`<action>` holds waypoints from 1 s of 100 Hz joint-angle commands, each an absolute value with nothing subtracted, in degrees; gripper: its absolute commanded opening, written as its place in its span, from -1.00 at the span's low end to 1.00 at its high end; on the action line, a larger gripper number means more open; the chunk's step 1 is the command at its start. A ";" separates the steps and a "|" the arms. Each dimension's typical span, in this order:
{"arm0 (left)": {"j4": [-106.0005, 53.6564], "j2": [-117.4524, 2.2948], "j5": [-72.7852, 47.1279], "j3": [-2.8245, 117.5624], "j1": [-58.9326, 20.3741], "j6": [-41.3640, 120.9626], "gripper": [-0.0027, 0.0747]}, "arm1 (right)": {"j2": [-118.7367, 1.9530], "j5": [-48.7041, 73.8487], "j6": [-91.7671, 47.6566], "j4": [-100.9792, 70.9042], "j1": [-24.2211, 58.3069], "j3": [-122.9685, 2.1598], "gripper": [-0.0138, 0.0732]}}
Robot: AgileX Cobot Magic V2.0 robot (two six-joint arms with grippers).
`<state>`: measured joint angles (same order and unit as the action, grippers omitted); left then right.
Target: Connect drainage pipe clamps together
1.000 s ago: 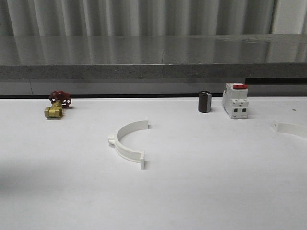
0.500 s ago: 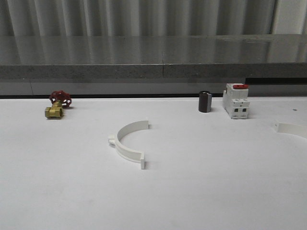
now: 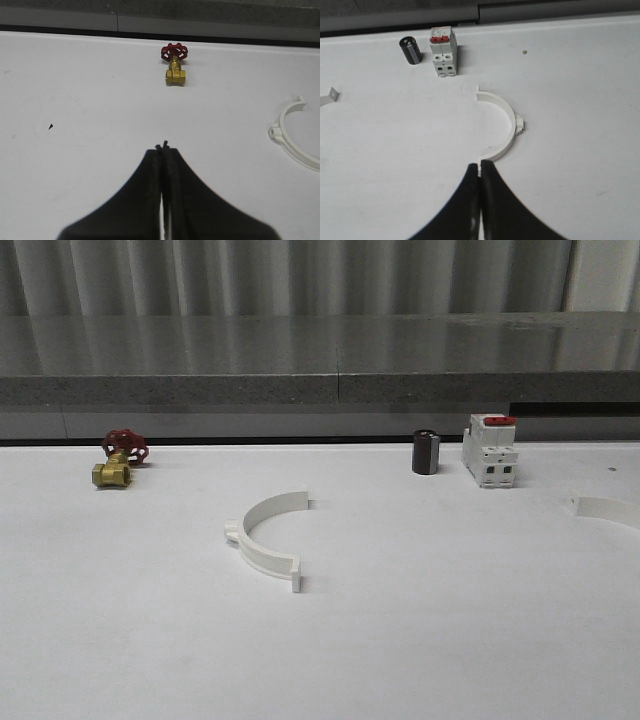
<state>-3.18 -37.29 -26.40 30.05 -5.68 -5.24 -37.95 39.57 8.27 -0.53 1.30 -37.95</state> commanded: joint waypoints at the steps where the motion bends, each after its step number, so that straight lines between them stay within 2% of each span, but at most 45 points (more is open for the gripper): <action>1: -3.66 -37.22 -22.06 31.55 -5.62 -5.15 -0.98 | -44.03 39.08 8.23 -0.34 0.90 -43.97 -0.95; 10: -3.66 -37.22 -22.06 31.55 -5.62 -5.15 -0.98 | -49.19 40.59 8.23 -0.34 0.90 -46.89 -0.87; 14: -3.66 -37.22 -22.06 31.55 -5.62 -5.15 -0.98 | -51.23 40.60 8.23 -0.42 0.90 -47.46 -0.75; 19: -3.66 -37.22 -22.06 31.55 -5.62 -5.15 -0.98 | -53.10 40.37 8.23 -0.76 0.90 -47.66 -0.52; 29: -3.66 -37.22 -22.06 31.55 -5.62 -5.15 -0.98 | -55.99 40.23 8.23 -0.81 0.90 -47.66 0.12; 34: -3.66 -37.22 -22.06 31.55 -5.62 -5.15 -0.98 | -57.30 39.67 8.23 -0.81 0.90 -47.66 0.38; 41: -3.66 -37.22 -22.06 31.55 -5.62 -5.15 -0.98 | -58.94 37.63 8.23 -0.81 0.90 -47.66 0.59; 59: -3.66 -37.22 -22.06 31.55 -5.62 -5.15 -0.98 | -65.41 35.81 10.07 -1.34 0.26 -50.32 0.59; 71: -3.66 -37.22 -22.06 31.55 -5.62 -5.15 -0.98 | -72.68 36.17 9.88 -1.34 -3.01 -54.03 0.59; 100: -3.66 -37.22 -22.06 31.55 -5.62 -5.15 -0.98 | -89.69 35.19 3.41 -1.49 -7.51 -60.74 0.59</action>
<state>-3.18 -37.29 -26.22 30.05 -5.68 -5.24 -87.88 38.05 5.88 -1.51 -6.73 -57.88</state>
